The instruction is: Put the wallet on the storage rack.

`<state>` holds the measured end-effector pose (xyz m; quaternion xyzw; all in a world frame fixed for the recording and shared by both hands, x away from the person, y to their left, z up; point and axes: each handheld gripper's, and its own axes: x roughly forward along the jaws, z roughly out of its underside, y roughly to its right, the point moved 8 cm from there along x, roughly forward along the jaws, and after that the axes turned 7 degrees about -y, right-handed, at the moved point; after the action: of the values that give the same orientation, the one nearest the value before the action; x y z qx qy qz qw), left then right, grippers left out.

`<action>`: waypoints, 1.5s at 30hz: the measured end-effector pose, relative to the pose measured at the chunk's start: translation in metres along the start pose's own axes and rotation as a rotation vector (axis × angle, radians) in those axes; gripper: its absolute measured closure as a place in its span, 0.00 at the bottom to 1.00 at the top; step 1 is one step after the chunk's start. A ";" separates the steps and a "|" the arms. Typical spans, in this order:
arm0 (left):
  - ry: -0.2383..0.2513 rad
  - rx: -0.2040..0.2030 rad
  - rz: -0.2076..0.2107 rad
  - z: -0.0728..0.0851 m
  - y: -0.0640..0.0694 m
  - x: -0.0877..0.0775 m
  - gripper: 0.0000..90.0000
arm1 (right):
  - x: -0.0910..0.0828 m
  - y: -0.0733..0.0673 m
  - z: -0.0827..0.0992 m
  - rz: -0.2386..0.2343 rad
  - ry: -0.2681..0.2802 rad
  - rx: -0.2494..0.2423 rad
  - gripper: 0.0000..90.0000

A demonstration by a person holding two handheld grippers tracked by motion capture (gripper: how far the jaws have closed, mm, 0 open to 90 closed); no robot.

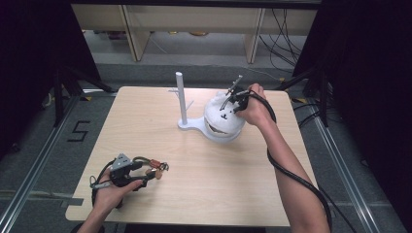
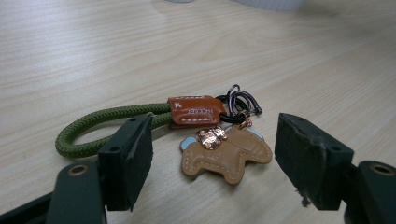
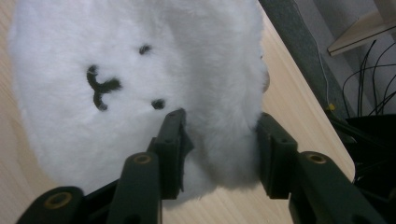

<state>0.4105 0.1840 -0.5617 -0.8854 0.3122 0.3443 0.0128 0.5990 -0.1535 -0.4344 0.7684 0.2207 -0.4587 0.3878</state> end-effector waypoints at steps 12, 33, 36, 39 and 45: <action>0.002 -0.012 0.001 0.000 0.000 0.000 0.30 | -0.015 -0.005 -0.010 -0.068 0.103 0.073 0.93; -0.006 0.000 -0.011 0.001 0.000 -0.001 0.30 | 0.004 -0.001 -0.006 -0.059 0.123 0.086 0.87; -0.003 0.000 -0.002 0.001 0.000 0.000 0.30 | 0.007 -0.002 -0.002 -0.058 0.102 0.096 0.79; -0.005 -0.004 -0.010 0.001 -0.001 0.000 0.30 | 0.008 -0.002 0.000 -0.057 0.101 0.100 0.73; 0.006 -0.004 -0.003 0.000 0.000 0.001 0.30 | 0.000 0.001 0.004 -0.061 0.091 0.114 0.60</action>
<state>0.4108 0.1836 -0.5623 -0.8868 0.3104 0.3423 0.0106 0.5971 -0.1572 -0.4349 0.8023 0.2348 -0.4469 0.3186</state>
